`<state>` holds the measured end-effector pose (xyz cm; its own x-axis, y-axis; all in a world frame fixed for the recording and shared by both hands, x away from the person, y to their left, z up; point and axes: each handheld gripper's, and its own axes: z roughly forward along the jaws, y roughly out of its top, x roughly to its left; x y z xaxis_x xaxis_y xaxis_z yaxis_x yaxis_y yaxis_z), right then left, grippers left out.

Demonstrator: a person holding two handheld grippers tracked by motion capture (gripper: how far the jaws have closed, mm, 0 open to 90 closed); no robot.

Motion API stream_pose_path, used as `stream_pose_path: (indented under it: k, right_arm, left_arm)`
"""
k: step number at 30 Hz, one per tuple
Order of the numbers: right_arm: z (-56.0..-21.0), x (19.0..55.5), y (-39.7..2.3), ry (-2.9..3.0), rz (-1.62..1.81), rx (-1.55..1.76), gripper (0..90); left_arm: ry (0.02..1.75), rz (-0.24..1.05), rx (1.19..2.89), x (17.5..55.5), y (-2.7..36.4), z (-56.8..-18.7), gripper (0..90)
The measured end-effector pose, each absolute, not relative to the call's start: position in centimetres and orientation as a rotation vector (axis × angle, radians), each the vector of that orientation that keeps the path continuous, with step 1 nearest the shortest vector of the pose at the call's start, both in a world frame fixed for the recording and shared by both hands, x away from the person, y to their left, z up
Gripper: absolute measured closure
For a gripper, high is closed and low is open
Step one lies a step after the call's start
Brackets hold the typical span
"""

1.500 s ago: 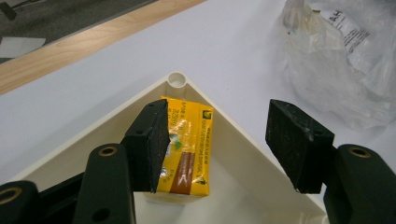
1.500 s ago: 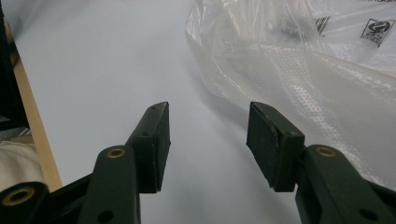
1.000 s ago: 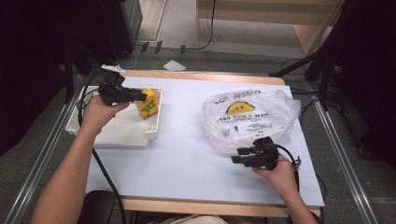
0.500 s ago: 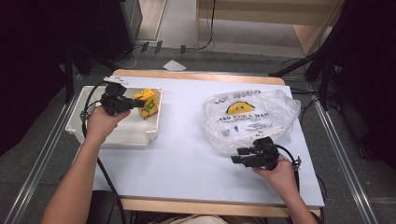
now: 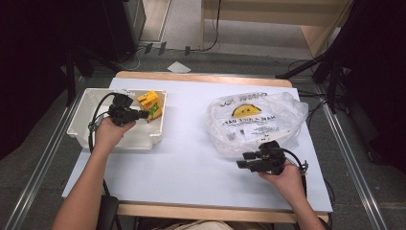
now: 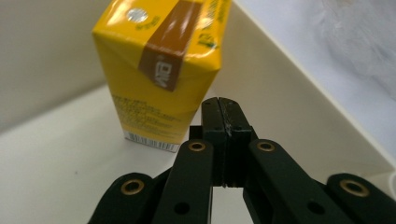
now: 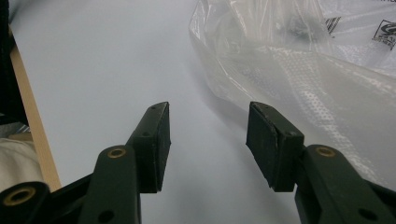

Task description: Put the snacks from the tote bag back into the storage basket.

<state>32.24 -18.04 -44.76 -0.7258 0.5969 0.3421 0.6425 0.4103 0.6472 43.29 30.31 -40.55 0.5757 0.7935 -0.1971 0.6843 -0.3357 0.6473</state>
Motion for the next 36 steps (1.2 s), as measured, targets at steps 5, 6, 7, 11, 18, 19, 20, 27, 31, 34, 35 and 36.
stream_pose_path:
  k: [5,6,7,11,18,19,20,27,31,34,35,36]
  right_arm:
    - [-44.8,32.2,-18.0,-2.59,-1.227,-1.14,50.6]
    - [-44.8,32.2,-18.0,-2.589,-1.225,-1.143,50.6]
    - [-44.8,32.2,-18.0,-2.589,-1.225,-1.144,50.6]
    - [-44.8,32.1,-18.1,-2.592,-1.226,-1.141,50.6]
    - [-44.8,32.1,-18.1,-2.591,-1.227,-1.144,50.6]
    - [-44.8,32.1,-18.1,-2.59,-1.226,-1.146,50.6]
    - [-44.8,32.0,-18.1,-2.591,-1.225,-1.145,50.6]
    - [-44.8,32.0,-18.1,-2.592,-1.225,-1.145,50.6]
    - [-44.8,32.0,-18.1,-2.591,-1.226,-1.146,50.6]
    - [-44.8,32.0,-18.1,-2.592,-1.225,-1.145,50.6]
    - [-44.8,32.0,-18.1,-2.592,-1.225,-1.145,50.6]
    - [-44.8,32.0,-18.1,-2.592,-1.225,-1.144,50.6]
  left_arm:
    - [1.179,0.21,2.105,43.3,30.2,-41.1,90.0]
    - [1.182,0.211,2.107,43.3,30.3,-41.2,90.0]
    - [1.184,0.21,2.108,43.4,30.3,-41.4,90.0]
    - [1.193,0.211,2.098,43.4,30.4,-41.7,90.0]
    - [1.217,0.22,2.089,43.7,30.8,-41.8,90.0]
    - [1.222,0.224,2.092,43.8,30.9,-41.8,90.0]
    - [1.228,0.228,2.088,43.8,30.9,-41.9,90.0]
    - [1.259,0.233,2.069,44.2,31.4,-42.1,90.0]
    - [1.268,0.226,2.07,44.4,31.6,-42.3,90.0]
    - [1.275,0.239,2.07,44.5,31.7,-42.3,90.0]
    - [1.278,0.238,2.067,44.5,31.7,-42.3,90.0]
    - [1.282,0.242,2.065,44.6,31.8,-42.3,90.0]
